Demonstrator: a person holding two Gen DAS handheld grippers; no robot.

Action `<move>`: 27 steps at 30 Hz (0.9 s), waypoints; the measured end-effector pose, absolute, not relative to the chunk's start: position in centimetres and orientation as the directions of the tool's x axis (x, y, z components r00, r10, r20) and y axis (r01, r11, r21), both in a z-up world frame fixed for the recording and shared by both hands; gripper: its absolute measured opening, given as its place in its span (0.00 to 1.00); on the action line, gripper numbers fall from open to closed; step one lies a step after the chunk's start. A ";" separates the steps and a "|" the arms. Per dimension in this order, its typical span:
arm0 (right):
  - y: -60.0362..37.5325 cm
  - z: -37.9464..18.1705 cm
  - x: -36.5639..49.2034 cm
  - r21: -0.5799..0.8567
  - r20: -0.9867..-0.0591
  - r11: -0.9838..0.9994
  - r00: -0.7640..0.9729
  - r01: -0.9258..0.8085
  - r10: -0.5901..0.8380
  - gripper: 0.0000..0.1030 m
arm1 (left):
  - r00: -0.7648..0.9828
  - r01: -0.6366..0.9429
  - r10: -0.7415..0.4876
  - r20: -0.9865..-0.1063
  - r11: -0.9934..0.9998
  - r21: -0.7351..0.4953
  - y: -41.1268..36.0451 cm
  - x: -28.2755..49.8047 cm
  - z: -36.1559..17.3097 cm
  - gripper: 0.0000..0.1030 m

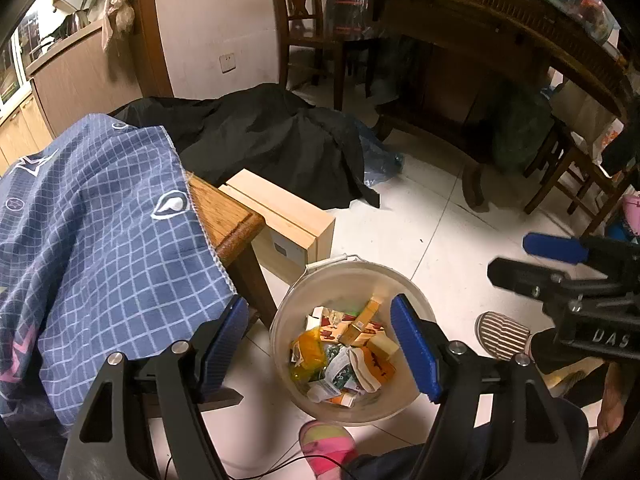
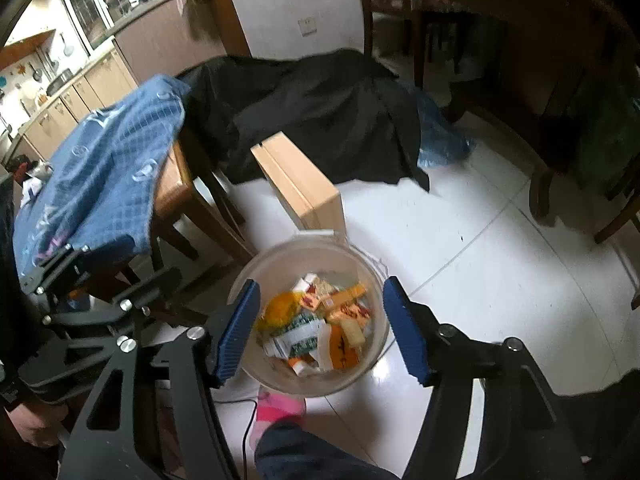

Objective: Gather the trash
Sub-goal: 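Swing both tools back over the table toward the last trash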

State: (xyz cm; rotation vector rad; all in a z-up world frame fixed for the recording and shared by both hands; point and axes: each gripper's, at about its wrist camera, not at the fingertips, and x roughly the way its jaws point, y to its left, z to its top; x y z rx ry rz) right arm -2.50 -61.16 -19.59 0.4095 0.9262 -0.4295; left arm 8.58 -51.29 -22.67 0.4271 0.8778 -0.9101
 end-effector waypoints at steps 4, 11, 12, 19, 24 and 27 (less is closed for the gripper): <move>-58.7 -15.5 -2.4 0.137 -0.729 0.888 0.651 0.440 -0.210 0.63 | 0.345 0.833 -0.554 -0.757 0.553 -0.025 -48.5 8.6 -19.1 0.72; -51.9 -9.3 2.3 0.096 -0.608 0.979 0.789 0.181 -0.086 0.76 | 0.499 0.710 -0.586 -0.639 0.699 -0.086 -35.1 14.8 -10.6 0.79; -50.7 -8.8 3.3 0.095 -0.596 0.985 0.800 0.147 -0.062 0.77 | 0.521 0.688 -0.576 -0.630 0.720 -0.089 -33.4 15.7 -9.9 0.79; -43.5 -7.8 10.7 0.111 -0.602 0.993 0.791 -0.049 0.106 0.80 | 0.661 0.418 -0.424 -0.619 0.893 -0.165 -17.5 23.9 -7.7 0.82; -38.4 -8.2 17.5 0.136 -0.635 0.974 0.739 -0.181 0.225 0.81 | 0.700 0.239 -0.338 -0.629 0.941 -0.240 -8.3 29.3 -7.7 0.84; -35.0 -8.2 23.2 0.175 -0.649 0.948 0.694 -0.264 0.313 0.81 | 0.704 0.147 -0.299 -0.645 0.949 -0.279 -3.7 32.4 -8.1 0.85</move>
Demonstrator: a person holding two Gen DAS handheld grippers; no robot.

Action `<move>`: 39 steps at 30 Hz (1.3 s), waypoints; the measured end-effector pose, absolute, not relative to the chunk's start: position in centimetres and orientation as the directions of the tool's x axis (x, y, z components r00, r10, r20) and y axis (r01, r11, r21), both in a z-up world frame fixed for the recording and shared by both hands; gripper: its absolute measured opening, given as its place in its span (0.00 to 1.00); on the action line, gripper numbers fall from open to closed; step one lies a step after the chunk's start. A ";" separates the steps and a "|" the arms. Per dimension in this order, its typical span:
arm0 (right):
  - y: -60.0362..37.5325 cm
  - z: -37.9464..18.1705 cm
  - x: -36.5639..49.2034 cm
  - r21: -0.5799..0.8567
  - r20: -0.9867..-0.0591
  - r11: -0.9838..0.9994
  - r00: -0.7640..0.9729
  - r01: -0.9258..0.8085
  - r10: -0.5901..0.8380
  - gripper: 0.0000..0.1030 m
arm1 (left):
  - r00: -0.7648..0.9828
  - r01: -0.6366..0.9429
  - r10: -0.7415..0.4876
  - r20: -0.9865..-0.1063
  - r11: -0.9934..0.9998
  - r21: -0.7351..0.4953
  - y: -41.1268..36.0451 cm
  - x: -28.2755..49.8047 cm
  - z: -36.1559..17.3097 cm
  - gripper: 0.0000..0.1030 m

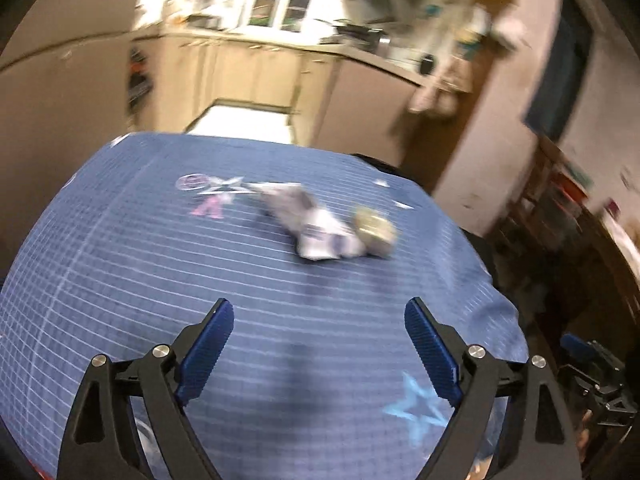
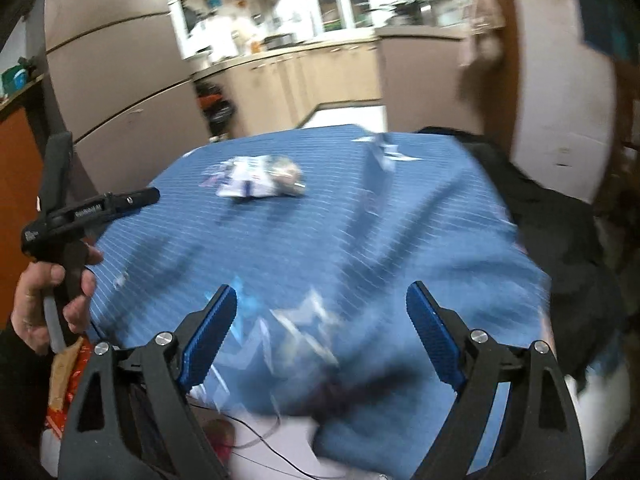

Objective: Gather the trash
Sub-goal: 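Swing both tools back over the table toward the last trash, then grasp the clear grain bag with the right gripper while the left gripper grasps the white wipe pack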

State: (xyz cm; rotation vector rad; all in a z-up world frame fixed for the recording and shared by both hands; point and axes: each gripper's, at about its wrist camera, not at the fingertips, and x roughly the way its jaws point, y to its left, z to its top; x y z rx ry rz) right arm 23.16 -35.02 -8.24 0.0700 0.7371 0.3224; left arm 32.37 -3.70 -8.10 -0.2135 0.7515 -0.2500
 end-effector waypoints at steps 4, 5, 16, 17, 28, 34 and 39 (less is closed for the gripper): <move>-31.6 -8.6 30.5 0.226 -0.673 0.920 0.632 -0.319 0.385 0.81 | 0.693 0.080 -0.278 -0.665 0.947 -0.312 -0.1 35.9 -8.5 0.85; -30.7 -8.7 32.3 0.228 -0.680 0.918 0.622 -0.325 0.389 0.81 | 0.689 0.075 -0.277 -0.670 0.946 -0.314 0.2 36.7 -8.5 0.85; -25.1 -11.9 43.8 0.234 -0.759 0.907 0.517 -0.350 0.395 0.64 | 0.667 0.029 -0.284 -0.689 0.934 -0.357 -0.4 42.5 -10.7 0.85; -25.0 -12.3 44.2 0.230 -0.767 0.911 0.512 -0.344 0.387 0.59 | 0.665 0.031 -0.284 -0.691 0.934 -0.355 -0.6 42.9 -10.8 0.85; -25.9 -13.5 44.3 0.235 -0.762 0.915 0.523 -0.328 0.383 0.37 | 0.584 0.038 -0.308 -0.751 0.935 -0.354 -5.3 48.8 -13.9 0.86; -27.0 -13.6 43.7 0.266 -0.749 0.904 0.518 -0.336 0.413 0.37 | 0.576 0.001 -0.278 -0.769 0.941 -0.339 -6.6 51.2 -15.3 0.95; -26.8 -13.5 43.2 0.260 -0.744 0.902 0.525 -0.344 0.414 0.37 | 0.611 0.010 -0.248 -0.752 0.952 -0.306 -8.2 52.0 -15.2 0.83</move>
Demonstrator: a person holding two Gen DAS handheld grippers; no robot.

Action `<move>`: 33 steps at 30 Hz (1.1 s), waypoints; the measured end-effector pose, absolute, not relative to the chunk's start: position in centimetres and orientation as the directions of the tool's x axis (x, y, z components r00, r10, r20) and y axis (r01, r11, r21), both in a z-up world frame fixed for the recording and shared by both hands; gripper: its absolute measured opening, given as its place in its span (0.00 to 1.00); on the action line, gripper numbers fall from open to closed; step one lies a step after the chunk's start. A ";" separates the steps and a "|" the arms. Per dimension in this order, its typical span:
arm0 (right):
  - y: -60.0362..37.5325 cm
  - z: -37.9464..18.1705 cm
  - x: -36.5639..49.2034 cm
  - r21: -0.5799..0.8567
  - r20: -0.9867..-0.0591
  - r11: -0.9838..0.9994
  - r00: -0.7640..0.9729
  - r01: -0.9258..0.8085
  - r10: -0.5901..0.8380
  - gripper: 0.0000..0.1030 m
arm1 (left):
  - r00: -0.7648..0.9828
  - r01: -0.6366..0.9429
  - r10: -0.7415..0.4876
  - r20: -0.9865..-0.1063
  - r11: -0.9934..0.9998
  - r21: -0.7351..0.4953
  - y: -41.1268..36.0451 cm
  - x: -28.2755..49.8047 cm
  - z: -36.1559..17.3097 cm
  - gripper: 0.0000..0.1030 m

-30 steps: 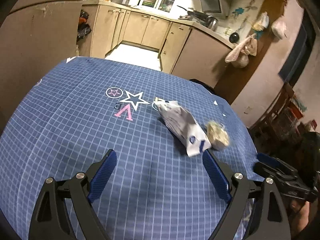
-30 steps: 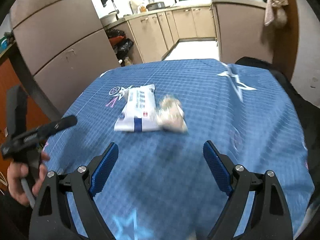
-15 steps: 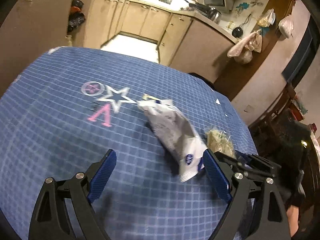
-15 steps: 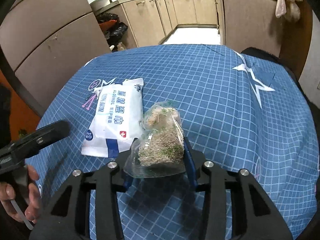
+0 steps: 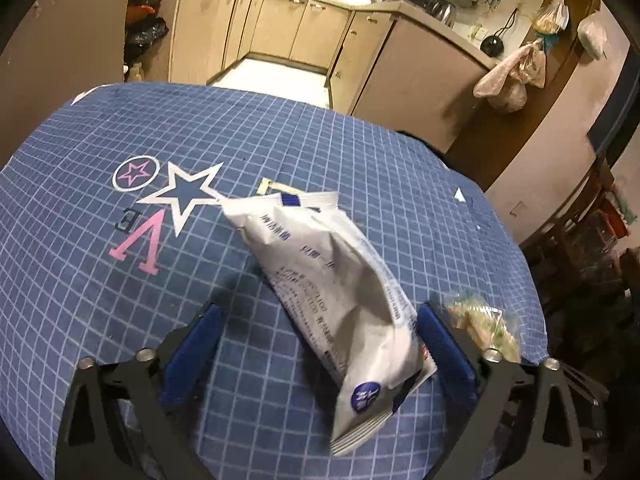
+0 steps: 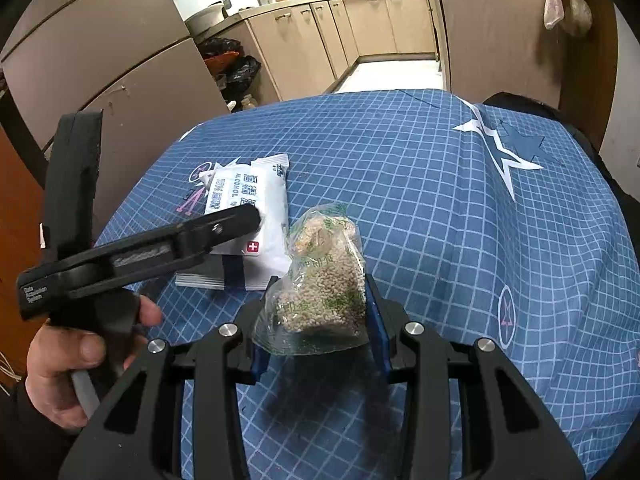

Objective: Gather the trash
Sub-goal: 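Grasp the clear grain bag with the right gripper while the left gripper grasps the white wipe pack, then carry the grain bag and wipe pack over the white bucket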

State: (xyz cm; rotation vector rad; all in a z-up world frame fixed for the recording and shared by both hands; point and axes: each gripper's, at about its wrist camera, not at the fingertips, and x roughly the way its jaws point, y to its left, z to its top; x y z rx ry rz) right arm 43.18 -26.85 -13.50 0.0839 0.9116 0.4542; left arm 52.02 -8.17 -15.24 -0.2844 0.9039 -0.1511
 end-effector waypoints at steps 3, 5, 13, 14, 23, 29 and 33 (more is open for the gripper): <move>-26.8 -13.2 42.5 0.243 -0.734 0.908 0.548 -0.340 0.402 0.37 | 0.627 0.034 -0.269 -0.731 0.947 -0.320 -8.9 51.7 -14.7 0.48; -26.9 -12.8 42.0 0.229 -0.724 0.914 0.568 -0.335 0.390 0.37 | 0.646 0.044 -0.245 -0.723 0.958 -0.285 -9.7 51.4 -14.3 0.40; -27.8 -10.7 39.5 0.188 -0.679 0.936 0.649 -0.299 0.344 0.36 | 0.706 0.073 -0.256 -0.661 0.954 -0.291 -8.8 49.1 -12.2 0.32; -28.0 -10.4 39.2 0.183 -0.674 0.938 0.657 -0.294 0.337 0.36 | 0.715 0.079 -0.256 -0.651 0.954 -0.288 -8.5 48.5 -11.7 0.32; -29.9 -7.6 34.4 0.114 -0.624 0.973 0.747 -0.202 0.228 0.36 | 0.797 0.130 -0.211 -0.565 0.975 -0.180 -7.1 40.9 -7.7 0.32; -32.0 -5.7 29.3 0.053 -0.592 0.993 0.798 -0.106 0.117 0.36 | 0.816 0.227 -0.261 -0.516 0.965 -0.128 -9.2 34.9 -5.7 0.32; -34.4 -5.0 25.4 0.032 -0.576 0.999 0.817 -0.016 0.032 0.36 | 0.799 0.327 -0.342 -0.494 0.937 -0.119 -12.6 31.6 -4.7 0.32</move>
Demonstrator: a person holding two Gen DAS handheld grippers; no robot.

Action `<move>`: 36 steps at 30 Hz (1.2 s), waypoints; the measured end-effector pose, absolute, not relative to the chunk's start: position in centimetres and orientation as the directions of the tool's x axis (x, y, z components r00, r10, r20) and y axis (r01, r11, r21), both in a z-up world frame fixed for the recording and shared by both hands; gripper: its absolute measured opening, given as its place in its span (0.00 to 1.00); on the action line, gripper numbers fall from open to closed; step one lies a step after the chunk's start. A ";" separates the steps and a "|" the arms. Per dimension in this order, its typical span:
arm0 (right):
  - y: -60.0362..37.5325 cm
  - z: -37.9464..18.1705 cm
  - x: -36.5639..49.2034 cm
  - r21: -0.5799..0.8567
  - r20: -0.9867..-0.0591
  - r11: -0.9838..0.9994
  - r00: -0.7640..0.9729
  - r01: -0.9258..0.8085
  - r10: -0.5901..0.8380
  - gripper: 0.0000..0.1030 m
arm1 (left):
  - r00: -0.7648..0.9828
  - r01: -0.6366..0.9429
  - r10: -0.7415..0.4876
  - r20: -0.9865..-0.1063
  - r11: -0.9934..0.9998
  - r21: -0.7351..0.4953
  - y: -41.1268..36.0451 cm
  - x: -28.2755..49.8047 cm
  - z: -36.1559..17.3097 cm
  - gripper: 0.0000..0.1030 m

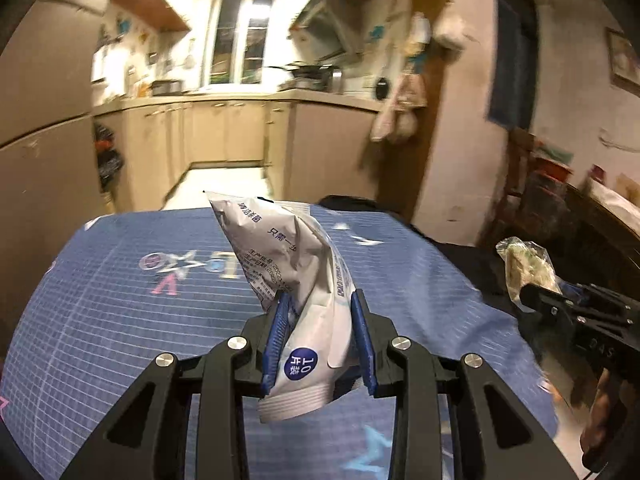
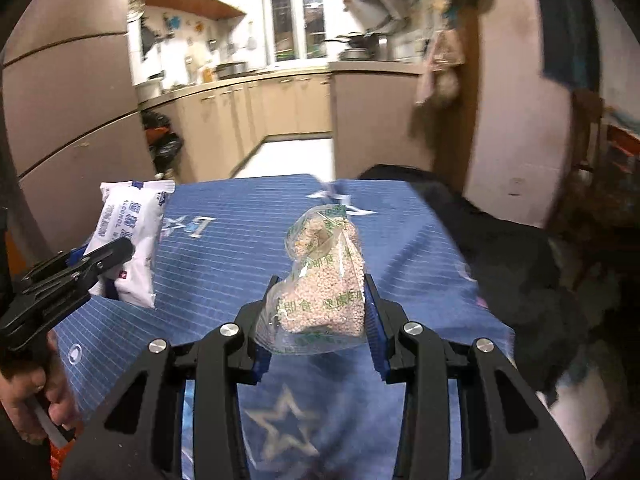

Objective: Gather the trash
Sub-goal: 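Carry the grain bag and wipe pack over the white bucket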

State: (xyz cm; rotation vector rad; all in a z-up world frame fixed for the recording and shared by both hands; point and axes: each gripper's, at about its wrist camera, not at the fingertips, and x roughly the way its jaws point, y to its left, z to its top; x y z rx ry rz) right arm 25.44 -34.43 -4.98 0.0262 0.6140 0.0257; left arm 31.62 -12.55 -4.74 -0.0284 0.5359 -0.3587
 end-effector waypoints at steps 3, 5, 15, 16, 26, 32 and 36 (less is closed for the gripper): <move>-36.5 -4.7 22.5 0.013 -0.572 0.998 0.819 0.055 -0.038 0.36 | 0.777 0.402 -0.399 -0.486 0.910 -0.104 -15.5 29.1 -4.4 0.32; -38.0 -4.7 20.5 0.013 -0.571 0.995 0.817 0.100 -0.075 0.36 | 0.758 0.446 -0.436 -0.486 0.889 -0.101 -17.3 27.8 -4.3 0.32; -45.7 -5.2 9.2 0.008 -0.575 0.957 0.784 0.291 -0.233 0.36 | 0.632 0.657 -0.601 -0.490 0.751 -0.074 -29.3 17.6 -5.5 0.32; -46.6 -5.4 7.9 0.007 -0.577 0.950 0.777 0.312 -0.250 0.36 | 0.615 0.677 -0.614 -0.494 0.733 -0.068 -30.8 16.4 -5.6 0.32; -53.8 -8.3 -0.6 0.015 -0.627 0.888 0.696 0.460 -0.350 0.36 | 0.472 0.806 -0.683 -0.557 0.590 -0.040 -42.5 8.1 -8.9 0.32; -56.9 -12.4 -1.9 0.054 -0.719 0.866 0.621 0.498 -0.312 0.36 | 0.374 0.851 -0.674 -0.636 0.522 -0.053 -46.6 6.0 -13.1 0.32; -58.3 -15.7 -1.6 0.090 -0.778 0.859 0.574 0.504 -0.256 0.36 | 0.297 0.867 -0.650 -0.700 0.491 -0.089 -48.4 6.1 -16.4 0.32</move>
